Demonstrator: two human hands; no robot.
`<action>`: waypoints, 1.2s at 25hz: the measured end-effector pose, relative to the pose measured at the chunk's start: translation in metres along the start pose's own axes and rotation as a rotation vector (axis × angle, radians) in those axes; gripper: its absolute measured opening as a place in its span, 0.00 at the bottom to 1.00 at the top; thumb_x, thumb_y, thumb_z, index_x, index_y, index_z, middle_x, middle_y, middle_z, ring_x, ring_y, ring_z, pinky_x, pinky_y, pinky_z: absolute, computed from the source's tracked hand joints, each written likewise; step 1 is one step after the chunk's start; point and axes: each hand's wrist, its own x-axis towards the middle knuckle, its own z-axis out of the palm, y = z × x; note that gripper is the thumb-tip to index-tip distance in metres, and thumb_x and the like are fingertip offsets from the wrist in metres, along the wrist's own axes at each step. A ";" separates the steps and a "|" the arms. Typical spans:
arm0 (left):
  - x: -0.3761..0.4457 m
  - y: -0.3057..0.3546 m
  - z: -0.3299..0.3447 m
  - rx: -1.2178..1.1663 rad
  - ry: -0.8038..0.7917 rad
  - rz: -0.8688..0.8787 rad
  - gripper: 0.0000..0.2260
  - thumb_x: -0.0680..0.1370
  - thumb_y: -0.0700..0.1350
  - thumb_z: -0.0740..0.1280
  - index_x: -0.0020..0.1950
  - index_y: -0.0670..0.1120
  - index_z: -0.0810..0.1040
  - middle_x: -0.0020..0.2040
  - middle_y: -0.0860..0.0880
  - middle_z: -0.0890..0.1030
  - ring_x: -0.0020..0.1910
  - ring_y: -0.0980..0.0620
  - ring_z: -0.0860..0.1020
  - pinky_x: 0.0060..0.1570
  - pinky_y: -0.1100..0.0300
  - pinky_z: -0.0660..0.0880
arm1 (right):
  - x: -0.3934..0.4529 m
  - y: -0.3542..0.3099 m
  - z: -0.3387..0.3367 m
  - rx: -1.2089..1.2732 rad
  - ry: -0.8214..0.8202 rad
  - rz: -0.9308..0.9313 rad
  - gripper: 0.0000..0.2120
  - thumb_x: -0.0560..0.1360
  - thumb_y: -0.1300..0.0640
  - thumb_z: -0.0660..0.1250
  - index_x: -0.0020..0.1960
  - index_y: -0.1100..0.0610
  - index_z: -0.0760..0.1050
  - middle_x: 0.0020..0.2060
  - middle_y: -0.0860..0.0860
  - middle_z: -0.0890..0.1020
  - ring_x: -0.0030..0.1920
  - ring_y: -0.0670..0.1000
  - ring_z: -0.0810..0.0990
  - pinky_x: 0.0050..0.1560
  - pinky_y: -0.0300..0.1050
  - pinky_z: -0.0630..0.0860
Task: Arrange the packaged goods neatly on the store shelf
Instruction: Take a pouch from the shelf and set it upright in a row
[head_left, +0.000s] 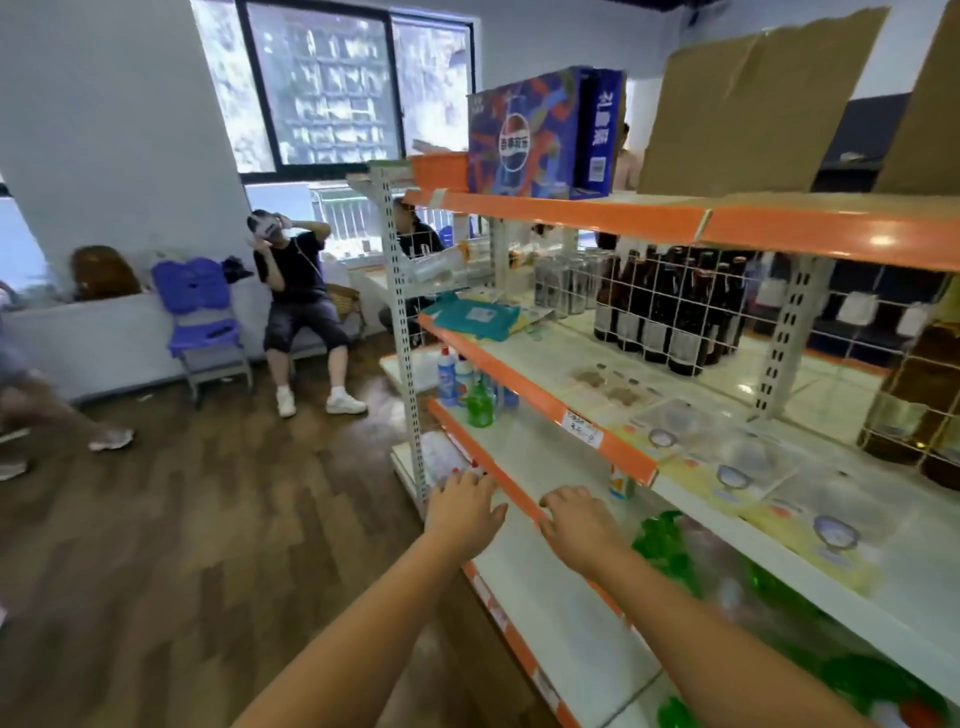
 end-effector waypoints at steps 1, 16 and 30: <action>0.003 -0.008 0.001 -0.003 -0.009 -0.014 0.22 0.81 0.55 0.55 0.73 0.49 0.64 0.72 0.46 0.67 0.71 0.45 0.64 0.68 0.48 0.62 | 0.007 -0.006 0.003 -0.007 -0.007 -0.012 0.18 0.81 0.49 0.53 0.67 0.54 0.68 0.65 0.52 0.71 0.66 0.54 0.66 0.65 0.47 0.63; 0.134 -0.105 0.005 -0.111 -0.009 -0.296 0.18 0.80 0.55 0.56 0.65 0.49 0.70 0.66 0.46 0.73 0.66 0.45 0.68 0.63 0.49 0.66 | 0.194 -0.035 0.018 -0.072 0.015 -0.187 0.15 0.80 0.54 0.52 0.65 0.56 0.69 0.63 0.53 0.73 0.64 0.54 0.69 0.61 0.46 0.66; 0.263 -0.196 0.012 -0.074 -0.066 -0.299 0.20 0.80 0.55 0.57 0.70 0.50 0.67 0.68 0.47 0.71 0.68 0.46 0.67 0.66 0.49 0.63 | 0.362 -0.067 0.038 -0.043 -0.019 -0.247 0.15 0.81 0.53 0.52 0.63 0.56 0.70 0.61 0.53 0.73 0.63 0.53 0.69 0.62 0.45 0.66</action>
